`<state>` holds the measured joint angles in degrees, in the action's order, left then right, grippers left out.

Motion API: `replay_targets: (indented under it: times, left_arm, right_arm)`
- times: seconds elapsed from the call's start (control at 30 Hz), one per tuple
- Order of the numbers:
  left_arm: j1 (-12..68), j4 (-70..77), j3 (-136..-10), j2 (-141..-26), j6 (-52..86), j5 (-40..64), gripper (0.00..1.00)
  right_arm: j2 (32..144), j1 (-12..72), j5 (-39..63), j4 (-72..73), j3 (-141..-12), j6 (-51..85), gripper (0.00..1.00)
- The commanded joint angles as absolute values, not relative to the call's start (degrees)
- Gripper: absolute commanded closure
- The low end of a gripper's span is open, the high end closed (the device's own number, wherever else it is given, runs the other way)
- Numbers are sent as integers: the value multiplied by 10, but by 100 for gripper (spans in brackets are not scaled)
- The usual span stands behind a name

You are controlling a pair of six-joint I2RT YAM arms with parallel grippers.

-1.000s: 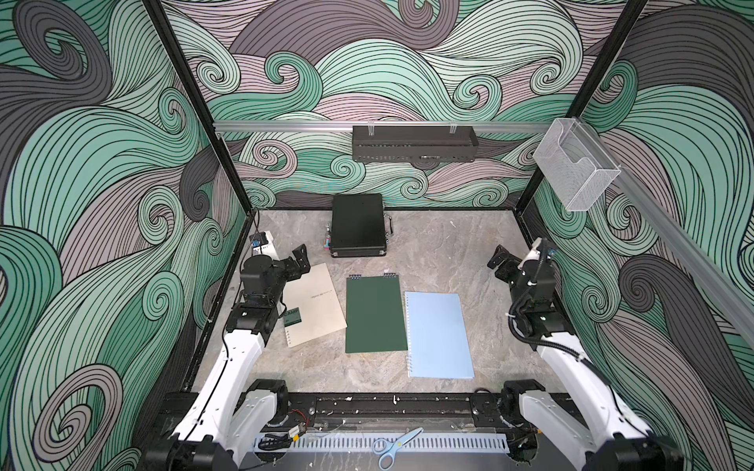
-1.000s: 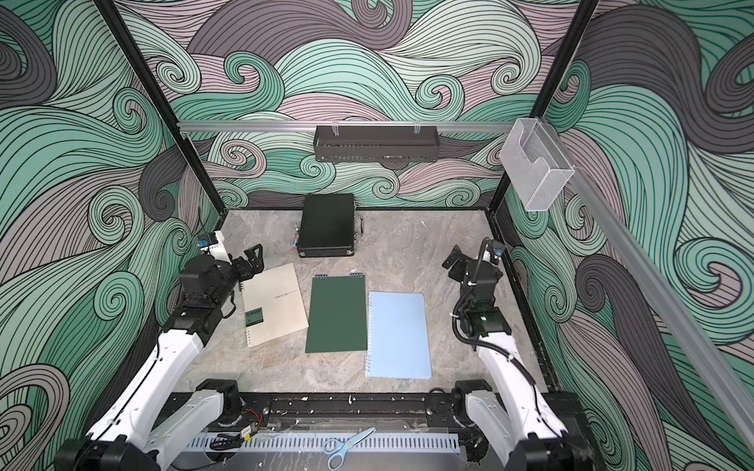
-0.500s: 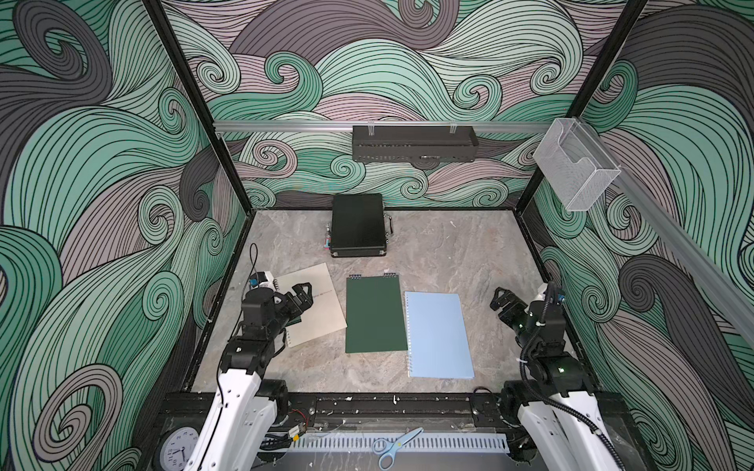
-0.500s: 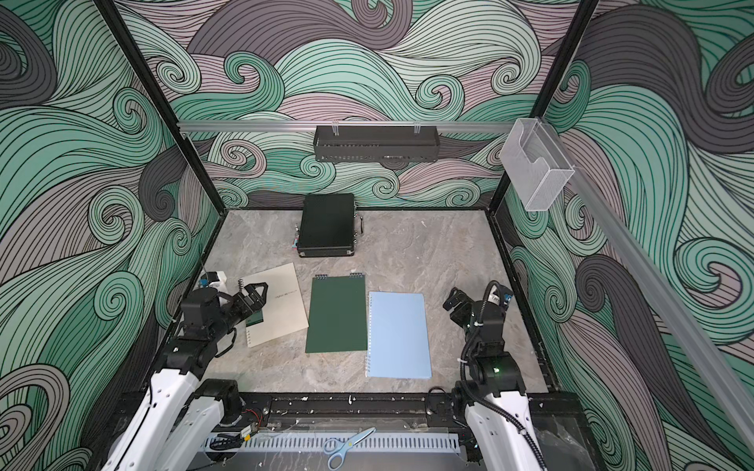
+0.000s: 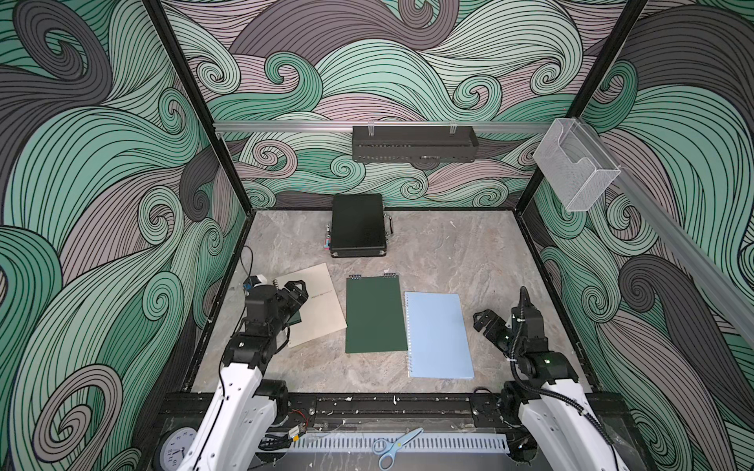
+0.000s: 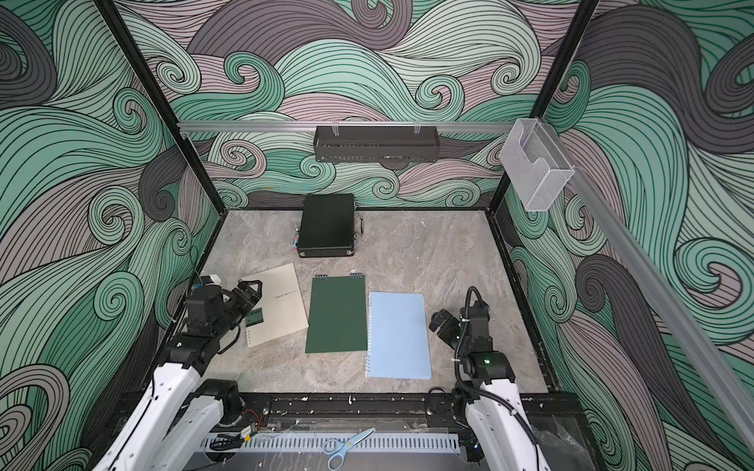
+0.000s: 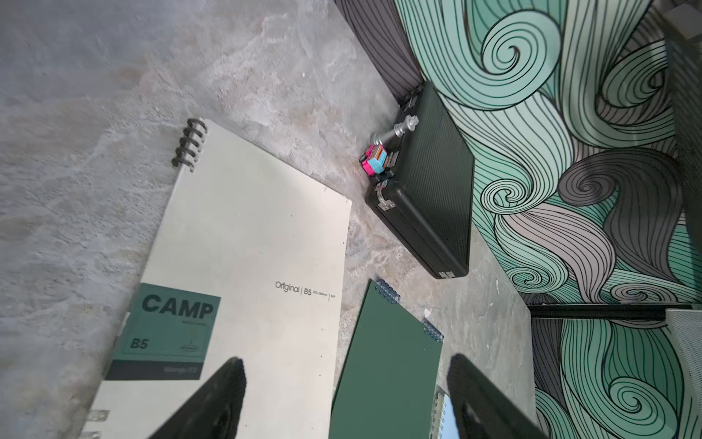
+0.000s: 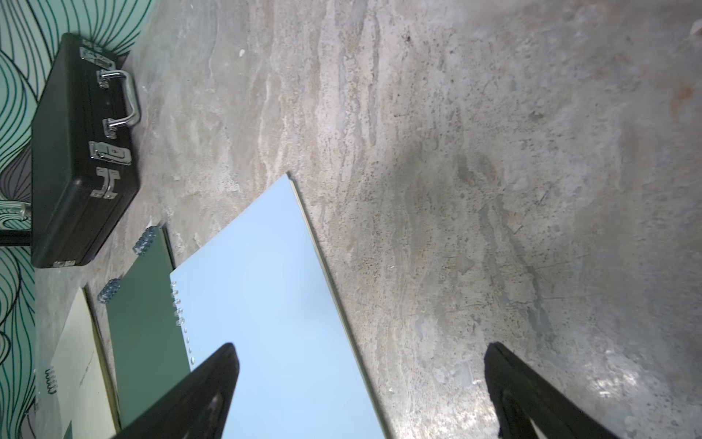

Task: Tear off pages from different notebooks
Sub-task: Move the notebook to the center of the board.

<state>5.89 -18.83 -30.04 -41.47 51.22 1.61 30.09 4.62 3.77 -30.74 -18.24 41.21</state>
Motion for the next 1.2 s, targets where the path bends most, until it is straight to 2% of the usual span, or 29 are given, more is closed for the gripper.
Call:
replay_targets:
  times: [0.0, 0.17, 0.33, 0.47, 0.6, 0.77, 1.17]
  left_arm:
    - [122, -185, -347, -491, 522, 2, 24]
    - [248, -132, -373, -619, 585, -74, 34]
    - [364, -139, -461, -757, 609, -126, 33]
    - [425, -149, -530, -862, 633, -141, 34]
    - [461, -137, -570, -934, 642, -137, 34]
    - [488, -149, -622, -1011, 647, -121, 34]
    - [510, -173, -695, -1103, 646, -106, 35]
  right_arm:
    - [316, 50, 67, -316, -180, 414, 1]
    - [378, 52, 74, -278, -178, 425, 1]
    - [412, 54, 70, -246, -177, 430, 1]
    - [449, 57, 80, -216, -184, 434, 1]
    - [487, 62, 78, -184, -183, 454, 2]
    - [478, 65, 61, -162, -160, 468, 1]
    - [490, 69, 56, -176, -157, 458, 1]
